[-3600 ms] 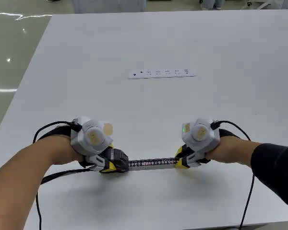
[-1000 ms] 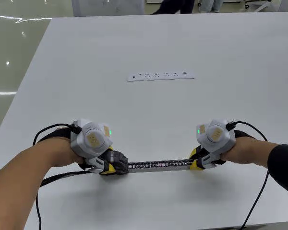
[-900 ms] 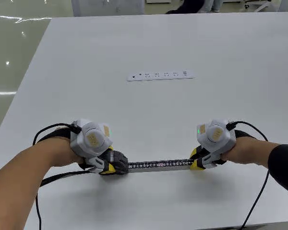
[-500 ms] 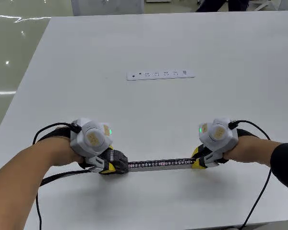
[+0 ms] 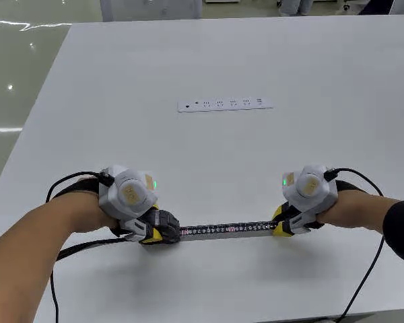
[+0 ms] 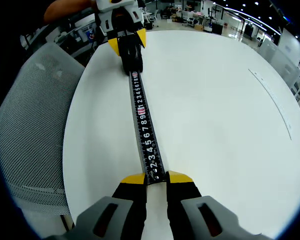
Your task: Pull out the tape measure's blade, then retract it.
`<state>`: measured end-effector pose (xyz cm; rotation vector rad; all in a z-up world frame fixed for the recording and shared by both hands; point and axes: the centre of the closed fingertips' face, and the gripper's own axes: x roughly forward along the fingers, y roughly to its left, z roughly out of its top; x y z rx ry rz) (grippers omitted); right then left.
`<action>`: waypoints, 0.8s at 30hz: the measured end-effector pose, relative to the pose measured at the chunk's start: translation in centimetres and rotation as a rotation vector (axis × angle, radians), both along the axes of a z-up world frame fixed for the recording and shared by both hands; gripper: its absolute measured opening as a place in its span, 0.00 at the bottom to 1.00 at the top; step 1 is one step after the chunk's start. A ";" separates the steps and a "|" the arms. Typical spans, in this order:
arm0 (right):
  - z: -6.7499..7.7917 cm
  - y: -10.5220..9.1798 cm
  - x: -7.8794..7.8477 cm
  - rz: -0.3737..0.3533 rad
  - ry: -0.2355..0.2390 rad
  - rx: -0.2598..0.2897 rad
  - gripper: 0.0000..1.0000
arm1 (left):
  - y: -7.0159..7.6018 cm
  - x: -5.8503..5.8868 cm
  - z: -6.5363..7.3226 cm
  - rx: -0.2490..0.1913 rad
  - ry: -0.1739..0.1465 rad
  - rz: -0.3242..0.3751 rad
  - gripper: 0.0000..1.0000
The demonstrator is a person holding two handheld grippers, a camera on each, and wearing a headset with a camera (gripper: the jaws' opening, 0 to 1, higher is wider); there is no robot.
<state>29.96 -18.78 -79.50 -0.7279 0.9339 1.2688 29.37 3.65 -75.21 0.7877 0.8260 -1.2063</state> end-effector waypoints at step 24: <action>0.0 -1.6 0.0 -0.004 -0.004 -0.018 0.10 | -0.1 -0.1 -0.1 0.004 0.000 0.002 0.30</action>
